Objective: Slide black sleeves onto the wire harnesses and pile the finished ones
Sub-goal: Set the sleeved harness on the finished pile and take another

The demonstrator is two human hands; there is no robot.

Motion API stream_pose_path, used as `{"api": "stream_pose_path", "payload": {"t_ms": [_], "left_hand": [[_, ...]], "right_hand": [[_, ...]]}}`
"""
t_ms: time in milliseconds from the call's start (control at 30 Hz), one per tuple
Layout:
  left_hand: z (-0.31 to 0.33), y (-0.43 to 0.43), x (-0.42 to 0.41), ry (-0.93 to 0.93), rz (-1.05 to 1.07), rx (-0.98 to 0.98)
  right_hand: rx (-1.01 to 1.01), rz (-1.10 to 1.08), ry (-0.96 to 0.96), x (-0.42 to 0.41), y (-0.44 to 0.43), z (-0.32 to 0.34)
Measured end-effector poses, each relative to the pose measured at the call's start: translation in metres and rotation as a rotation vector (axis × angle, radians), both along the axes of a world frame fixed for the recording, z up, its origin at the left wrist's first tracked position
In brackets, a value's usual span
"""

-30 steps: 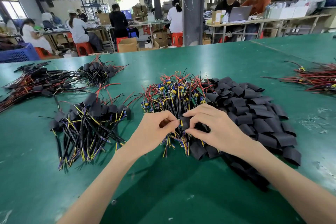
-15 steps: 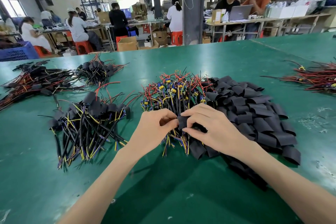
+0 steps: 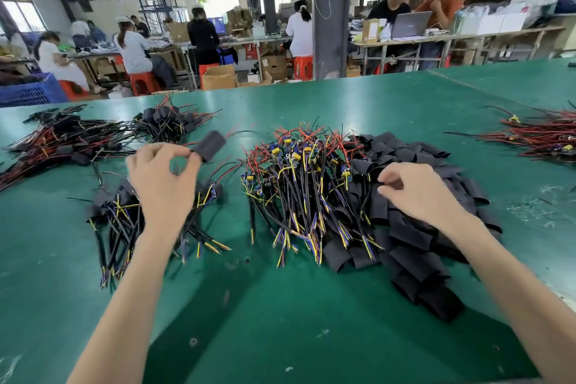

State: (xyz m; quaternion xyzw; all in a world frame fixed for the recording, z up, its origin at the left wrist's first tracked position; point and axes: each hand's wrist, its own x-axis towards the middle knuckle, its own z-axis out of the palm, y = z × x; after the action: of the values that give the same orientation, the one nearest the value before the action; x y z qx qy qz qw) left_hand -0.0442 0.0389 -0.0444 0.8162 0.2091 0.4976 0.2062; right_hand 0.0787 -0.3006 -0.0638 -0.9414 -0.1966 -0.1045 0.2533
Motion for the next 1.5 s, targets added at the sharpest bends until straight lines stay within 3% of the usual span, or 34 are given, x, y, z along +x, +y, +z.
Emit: {"api": "stream_pose_path", "payload": {"t_ms": [33,133,200,333,500,700,833,933,1033,1233,1400,1500], "left_hand": [[-0.003,0.009,-0.001,-0.002,0.089,-0.018],[-0.014,0.030,-0.004,0.066,0.311,-0.071],[-0.020,0.039,-0.007,0.119,0.404,-0.115],[-0.027,0.039,-0.006,0.124,0.426,-0.151],[-0.033,0.038,-0.004,0.208,0.295,0.066],[-0.036,0.040,-0.001,0.292,0.259,-0.011],[-0.039,0.032,0.004,0.243,0.253,0.205],[-0.046,0.031,0.010,0.402,0.033,0.368],[-0.052,0.032,0.012,0.603,-0.019,0.386],[-0.049,0.040,0.008,0.523,0.146,0.310],[-0.053,0.037,0.011,0.528,0.064,0.492],[-0.054,0.038,0.014,0.604,0.092,0.427]], "right_hand": [[-0.029,0.031,0.052,-0.001,0.002,-0.002],[-0.380,0.041,0.087,-0.004,0.011,-0.009],[-0.421,0.056,0.105,-0.003,0.014,-0.013],[-0.307,0.094,0.140,0.000,0.013,-0.014],[-0.130,0.059,0.144,0.001,0.012,-0.012],[0.210,-0.017,0.020,0.000,0.013,-0.006],[0.269,-0.032,-0.037,-0.001,0.013,-0.005],[0.212,-0.038,-0.044,0.000,0.012,-0.008],[0.161,-0.008,0.004,0.000,0.012,-0.008],[-0.108,0.116,0.084,-0.002,0.012,-0.010],[-0.324,0.116,0.136,0.003,0.011,-0.015],[-0.425,0.132,0.122,0.004,0.010,-0.018]]}}
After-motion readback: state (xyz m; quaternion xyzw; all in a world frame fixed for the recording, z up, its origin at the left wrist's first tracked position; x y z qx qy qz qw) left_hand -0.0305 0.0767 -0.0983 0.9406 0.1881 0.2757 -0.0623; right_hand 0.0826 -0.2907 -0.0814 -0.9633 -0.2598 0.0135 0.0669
